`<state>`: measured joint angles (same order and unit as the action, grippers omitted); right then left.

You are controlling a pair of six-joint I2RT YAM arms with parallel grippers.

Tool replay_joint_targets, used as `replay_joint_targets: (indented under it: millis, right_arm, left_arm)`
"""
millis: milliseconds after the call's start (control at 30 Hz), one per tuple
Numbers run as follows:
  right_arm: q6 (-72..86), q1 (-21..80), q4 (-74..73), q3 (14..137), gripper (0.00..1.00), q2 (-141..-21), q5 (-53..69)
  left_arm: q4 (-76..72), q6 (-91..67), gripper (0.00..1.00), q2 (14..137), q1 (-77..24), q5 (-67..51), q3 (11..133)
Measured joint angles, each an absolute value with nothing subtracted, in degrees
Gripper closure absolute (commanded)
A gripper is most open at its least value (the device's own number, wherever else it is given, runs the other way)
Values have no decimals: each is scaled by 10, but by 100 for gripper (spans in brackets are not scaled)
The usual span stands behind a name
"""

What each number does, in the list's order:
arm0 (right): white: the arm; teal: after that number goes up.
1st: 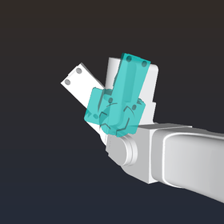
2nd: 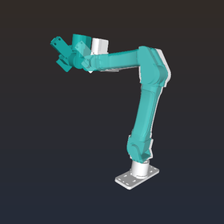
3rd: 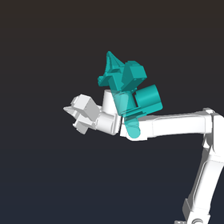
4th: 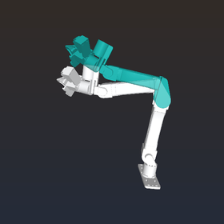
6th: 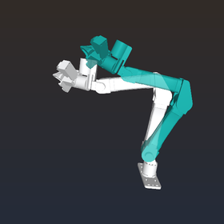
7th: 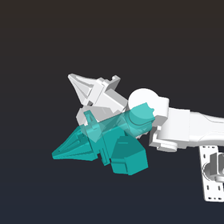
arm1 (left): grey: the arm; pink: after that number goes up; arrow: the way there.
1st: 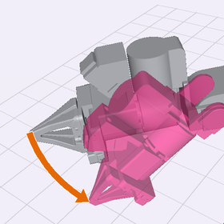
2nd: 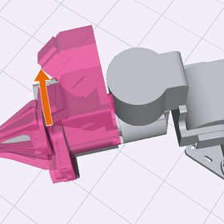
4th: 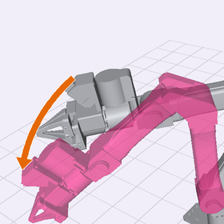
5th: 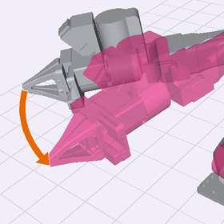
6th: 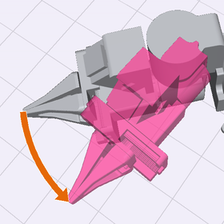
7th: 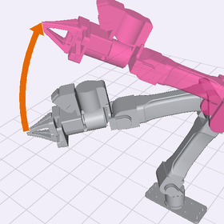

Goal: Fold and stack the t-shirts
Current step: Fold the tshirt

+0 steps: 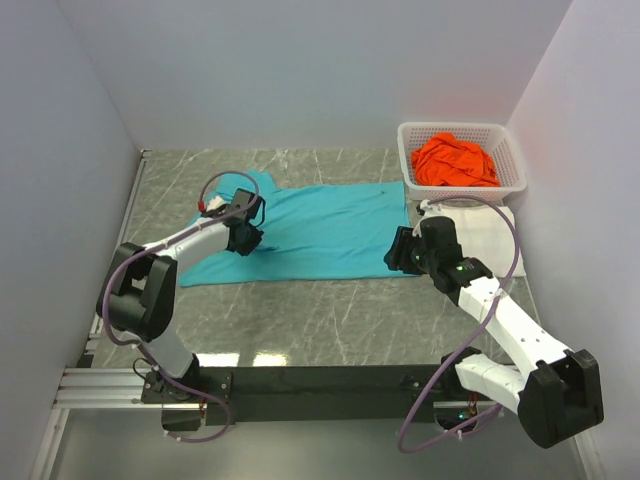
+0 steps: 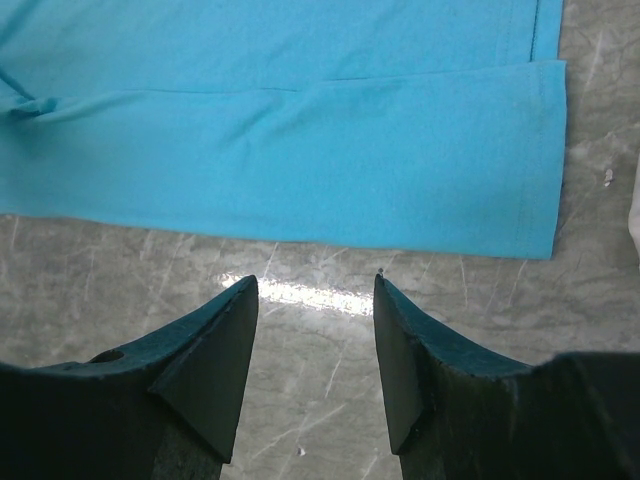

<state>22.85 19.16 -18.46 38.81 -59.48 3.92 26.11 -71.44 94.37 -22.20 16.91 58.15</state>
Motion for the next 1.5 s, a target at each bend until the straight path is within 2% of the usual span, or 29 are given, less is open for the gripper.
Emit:
replay_joint_targets:
  millis: [467, 933, 1033, 1067, 1233, 1333, 1500]
  right_arm:
    - [228, 192, -182, 379, 43, -605, 42]
    - [226, 192, -180, 379, 44, -619, 47]
    - [226, 192, -180, 379, 44, -621, 51]
    - [226, 192, -180, 379, 44, -622, 53]
    - [226, 192, -181, 379, 44, -626, 57]
    - [227, 192, -181, 379, 44, -633, 57]
    - [234, 192, -188, 388, 44, -670, 57]
  left_arm:
    - [298, -573, 86, 1073, -249, 231, 777]
    - [299, -435, 78, 1147, -308, 256, 839]
    - [298, -421, 68, 1149, -317, 259, 839]
    - [299, -419, 61, 1150, -319, 260, 840]
    - [301, -417, 39, 1150, -319, 273, 850]
    - [308, -429, 22, 1142, -316, 284, 853]
    - [334, -464, 21, 1082, -300, 296, 851]
